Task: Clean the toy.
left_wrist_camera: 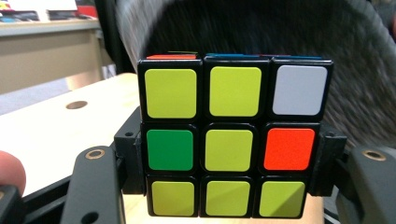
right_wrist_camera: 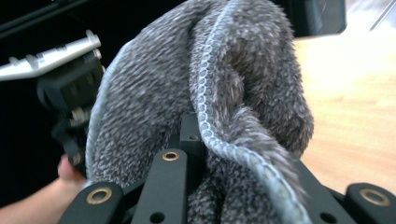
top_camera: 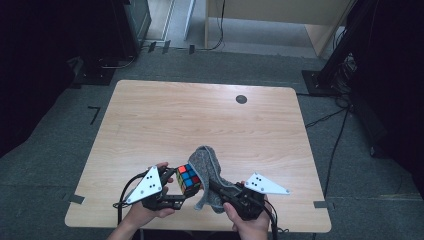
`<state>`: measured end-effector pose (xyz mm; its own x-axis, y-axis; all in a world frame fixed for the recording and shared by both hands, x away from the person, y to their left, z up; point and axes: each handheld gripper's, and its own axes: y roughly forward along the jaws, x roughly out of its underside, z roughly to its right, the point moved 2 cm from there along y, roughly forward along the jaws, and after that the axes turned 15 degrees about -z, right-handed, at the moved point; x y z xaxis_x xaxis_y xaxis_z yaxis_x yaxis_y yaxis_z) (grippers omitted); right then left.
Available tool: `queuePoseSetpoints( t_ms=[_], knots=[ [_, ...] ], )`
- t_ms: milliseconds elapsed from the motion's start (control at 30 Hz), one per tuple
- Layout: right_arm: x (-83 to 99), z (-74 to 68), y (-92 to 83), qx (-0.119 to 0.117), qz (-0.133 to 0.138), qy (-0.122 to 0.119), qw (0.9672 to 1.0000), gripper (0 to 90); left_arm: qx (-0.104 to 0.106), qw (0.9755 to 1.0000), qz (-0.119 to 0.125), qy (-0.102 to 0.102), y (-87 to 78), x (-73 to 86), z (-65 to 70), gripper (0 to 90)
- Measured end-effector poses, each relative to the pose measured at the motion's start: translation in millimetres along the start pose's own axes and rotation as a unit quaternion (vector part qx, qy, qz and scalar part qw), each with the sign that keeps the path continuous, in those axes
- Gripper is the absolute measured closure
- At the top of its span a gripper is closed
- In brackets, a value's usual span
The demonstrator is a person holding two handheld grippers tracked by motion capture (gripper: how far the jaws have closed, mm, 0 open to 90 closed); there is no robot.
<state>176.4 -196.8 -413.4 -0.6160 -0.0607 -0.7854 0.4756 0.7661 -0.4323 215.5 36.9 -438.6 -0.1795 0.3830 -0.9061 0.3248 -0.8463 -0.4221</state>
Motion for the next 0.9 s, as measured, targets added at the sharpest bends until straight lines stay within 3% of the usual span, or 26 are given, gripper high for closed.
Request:
queuePoseSetpoints(
  t_ms=[67,133,233,300,400,467,567,667,800,867,900],
  knots=[
    [-1.8,0.2,-2.1,0.010,0.008,-0.002,0.9999,78.1,0.015,0.9999,0.005,-0.002,1.8,-2.0,4.1,34.1],
    [0.1,4.5,-0.1,0.003,0.010,0.008,0.9999,78.0,0.028,0.9995,0.012,0.000,2.8,-5.5,8.8,34.0],
    [7.6,8.6,9.6,0.007,-0.011,0.016,0.9998,78.1,0.018,0.9998,0.011,0.005,1.0,-7.4,7.5,34.0],
    [9.7,8.3,12.1,0.004,-0.021,0.014,0.9997,78.2,0.010,0.9998,0.013,-0.013,-1.0,-5.0,-0.3,34.0],
    [4.7,4.5,7.4,-0.005,-0.011,0.008,0.9999,78.1,0.004,0.9995,0.001,-0.032,-0.2,-0.4,-7.7,34.0],
    [0.6,2.8,3.4,0.001,0.001,0.001,1.0000,78.0,0.020,0.9995,0.001,-0.024,1.5,-0.9,-3.3,34.1],
    [1.1,6.4,2.7,0.004,0.007,0.009,0.9999,78.0,0.038,0.9993,0.004,-0.003,3.9,-7.3,8.0,34.0],
    [6.4,10.1,8.0,0.011,-0.002,0.017,0.9998,78.1,0.032,0.9995,0.009,0.000,2.7,-11.0,11.1,34.0],
    [12.2,6.0,16.9,0.007,-0.026,0.006,0.9996,77.8,0.006,0.9991,0.031,-0.028,-8.5,-12.4,-0.6,34.0],
    [13.8,3.7,20.0,0.006,-0.035,-0.001,0.9994,77.7,-0.013,0.9977,0.049,-0.045,-17.1,-13.9,-8.2,34.0],
    [14.7,3.3,20.9,0.018,-0.036,-0.002,0.9992,77.7,-0.017,0.9963,0.062,-0.057,-21.7,-14.7,-11.9,34.0]
  ],
)
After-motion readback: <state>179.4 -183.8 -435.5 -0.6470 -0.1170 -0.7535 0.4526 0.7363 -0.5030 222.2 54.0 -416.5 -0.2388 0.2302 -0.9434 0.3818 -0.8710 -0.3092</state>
